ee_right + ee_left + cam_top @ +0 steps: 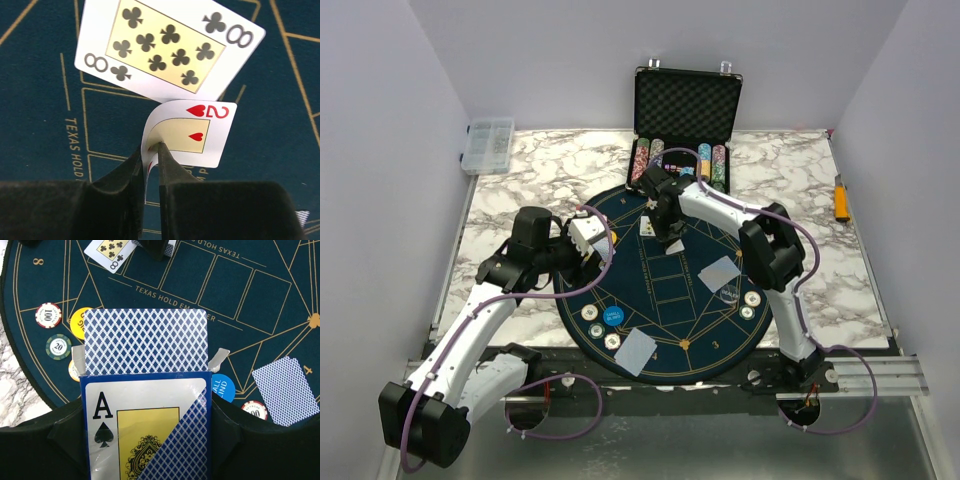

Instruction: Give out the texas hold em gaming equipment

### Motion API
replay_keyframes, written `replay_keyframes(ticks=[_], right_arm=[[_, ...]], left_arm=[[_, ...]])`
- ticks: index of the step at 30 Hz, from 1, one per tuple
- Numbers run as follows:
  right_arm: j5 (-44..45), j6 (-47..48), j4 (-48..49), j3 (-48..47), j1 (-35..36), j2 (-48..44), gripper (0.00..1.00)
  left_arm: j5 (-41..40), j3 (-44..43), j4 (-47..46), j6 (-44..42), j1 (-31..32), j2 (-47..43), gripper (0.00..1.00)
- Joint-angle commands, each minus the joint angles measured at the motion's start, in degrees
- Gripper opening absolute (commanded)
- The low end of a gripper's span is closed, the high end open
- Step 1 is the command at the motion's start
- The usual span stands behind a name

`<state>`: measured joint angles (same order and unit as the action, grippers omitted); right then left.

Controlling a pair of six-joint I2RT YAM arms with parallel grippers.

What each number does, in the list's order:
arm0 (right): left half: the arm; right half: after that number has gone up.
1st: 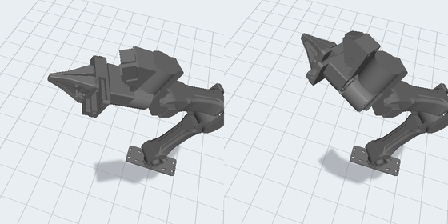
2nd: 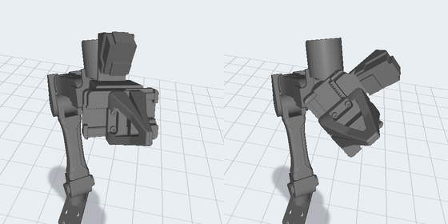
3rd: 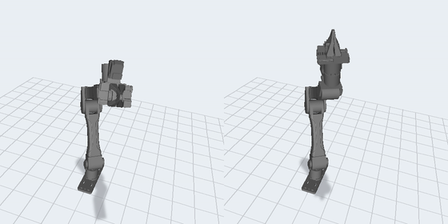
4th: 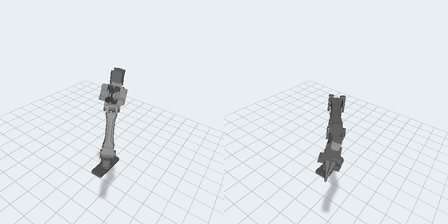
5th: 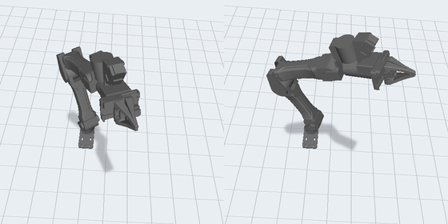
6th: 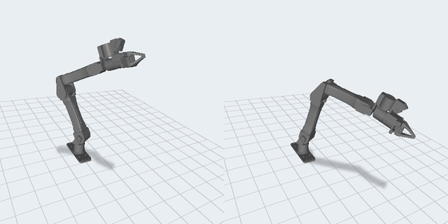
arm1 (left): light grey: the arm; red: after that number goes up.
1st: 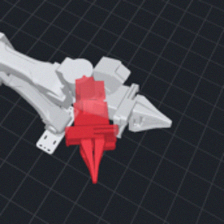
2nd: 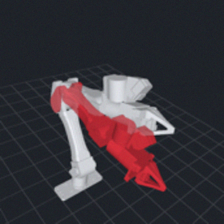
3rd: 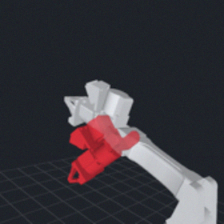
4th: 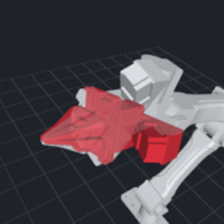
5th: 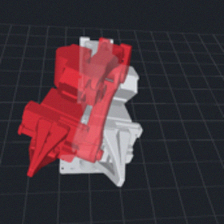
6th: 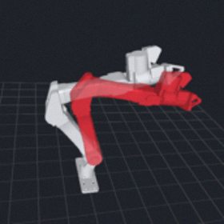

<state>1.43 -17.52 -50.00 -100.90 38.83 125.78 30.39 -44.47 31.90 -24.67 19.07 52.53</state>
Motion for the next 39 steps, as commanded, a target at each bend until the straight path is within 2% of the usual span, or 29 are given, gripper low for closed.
replay_keyframes(ticks=[1, 6, 10, 16, 18, 21, 23, 29, 32, 39], right_arm=[[-5.0, -2.3, -1.3, -2.2, 0.9, 3.4, 0.17], [-5.8, -2.6, -1.4, -3.3, 0.8, 3.5, 0.26], [-7.3, -2.5, -1.5, -3.4, 0.8, 2.1, 0.44], [-10.3, -1.1, -1.7, -1.9, 0.8, -3.9, 0.6], [-11.2, 0.6, -1.4, -0.3, 0.8, -7.5, 0.69], [-13.9, 5.3, -0.6, 3.4, -0.1, -14.0, 0.92], [-18.8, 8.6, 1.8, 7.1, -1.7, -18.8, 1.0], [-36.4, 14.6, 8.2, 12.7, -3.8, -28.6, 1.0], [-43.2, 12.0, 10.0, 11.9, -3.9, -28.2, 1.0], [-53.2, 7.7, 14.0, 10.1, -3.1, -24.3, 1.0]], left_arm=[[0.4, 0.1, -0.7, -0.4, -0.3, -0.6, 0.0], [0.4, 0.2, -0.6, -0.6, -0.4, -0.7, 0.0], [0.7, 0.1, -0.4, -1.0, -0.4, -0.7, 0.0], [2.0, -0.3, 0.2, -1.7, -0.4, -1.2, 0.0], [2.6, -0.4, 0.4, -2.4, -0.4, -1.4, 0.0], [2.9, -0.6, 0.8, -3.8, -0.4, -1.1, 0.0], [3.3, -0.7, 0.9, -4.6, -0.4, -0.9, 0.0], [2.9, -2.5, 1.0, -6.9, 1.9, 1.5, 0.0], [2.7, -3.5, 0.6, -7.3, 3.8, 3.2, 0.0], [2.5, -6.2, -0.9, -6.4, 6.3, 6.2, 0.0]])
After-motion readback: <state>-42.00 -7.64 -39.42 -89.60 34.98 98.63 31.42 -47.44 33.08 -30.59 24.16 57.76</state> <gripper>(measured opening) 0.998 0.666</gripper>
